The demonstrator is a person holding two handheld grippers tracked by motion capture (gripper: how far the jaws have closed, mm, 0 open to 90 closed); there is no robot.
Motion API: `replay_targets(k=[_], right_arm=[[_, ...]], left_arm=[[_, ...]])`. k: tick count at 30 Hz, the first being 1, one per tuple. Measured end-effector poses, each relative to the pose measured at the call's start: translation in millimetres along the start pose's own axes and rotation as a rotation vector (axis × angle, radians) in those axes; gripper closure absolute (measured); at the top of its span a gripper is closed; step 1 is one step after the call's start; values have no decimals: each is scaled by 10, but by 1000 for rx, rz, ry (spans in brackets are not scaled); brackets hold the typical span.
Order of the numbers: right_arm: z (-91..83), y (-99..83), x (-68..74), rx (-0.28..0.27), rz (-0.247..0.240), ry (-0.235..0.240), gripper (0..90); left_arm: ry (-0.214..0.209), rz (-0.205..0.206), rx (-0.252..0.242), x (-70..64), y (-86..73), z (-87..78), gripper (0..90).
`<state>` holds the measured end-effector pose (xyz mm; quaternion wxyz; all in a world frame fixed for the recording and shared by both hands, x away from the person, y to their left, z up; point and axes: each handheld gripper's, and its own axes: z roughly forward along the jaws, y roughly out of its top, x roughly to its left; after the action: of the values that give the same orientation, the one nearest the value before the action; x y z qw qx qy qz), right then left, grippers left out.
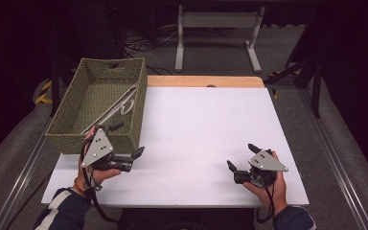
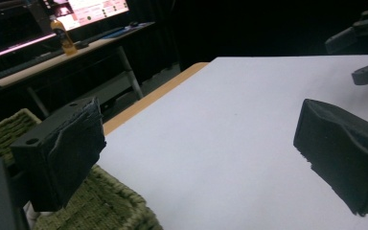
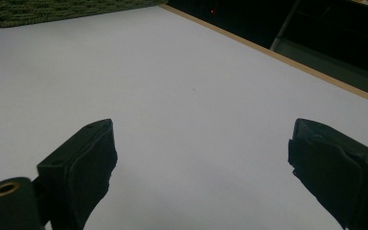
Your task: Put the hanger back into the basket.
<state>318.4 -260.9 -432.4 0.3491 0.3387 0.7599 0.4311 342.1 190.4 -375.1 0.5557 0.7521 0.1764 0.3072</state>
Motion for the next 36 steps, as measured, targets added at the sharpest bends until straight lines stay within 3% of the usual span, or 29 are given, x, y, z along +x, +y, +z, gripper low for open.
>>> replay_targets(k=[7, 11, 16, 23, 24, 26, 30, 35, 36], right_arm=[[-28, 25, 37, -18, -7, 14, 95], [-29, 31, 58, -25, -16, 17, 95], [-28, 30, 73, -37, -14, 27, 93], [-35, 30, 87, -48, -21, 40, 91], [-35, 29, 86, -49, -21, 40, 90], [-32, 25, 89, -45, -18, 40, 90], [-42, 24, 89, -51, -29, 37, 90], [-39, 17, 85, -44, -28, 40, 89], [-50, 19, 84, -44, -33, 37, 88]], left_arm=[[-19, 12, 18, -139, -85, 4, 44], [-35, -11, 43, -189, -158, 16, 41], [-15, -20, 89, -236, -329, 40, 40], [-17, -41, 145, -247, -479, 33, 31], [-1, -31, 151, -252, -485, 30, 25], [-4, -59, 147, -256, -508, 10, 24], [8, -71, 168, -231, -560, -7, 23], [32, -54, 180, -223, -586, -3, 23], [22, -74, 173, -220, -594, -4, 23]])
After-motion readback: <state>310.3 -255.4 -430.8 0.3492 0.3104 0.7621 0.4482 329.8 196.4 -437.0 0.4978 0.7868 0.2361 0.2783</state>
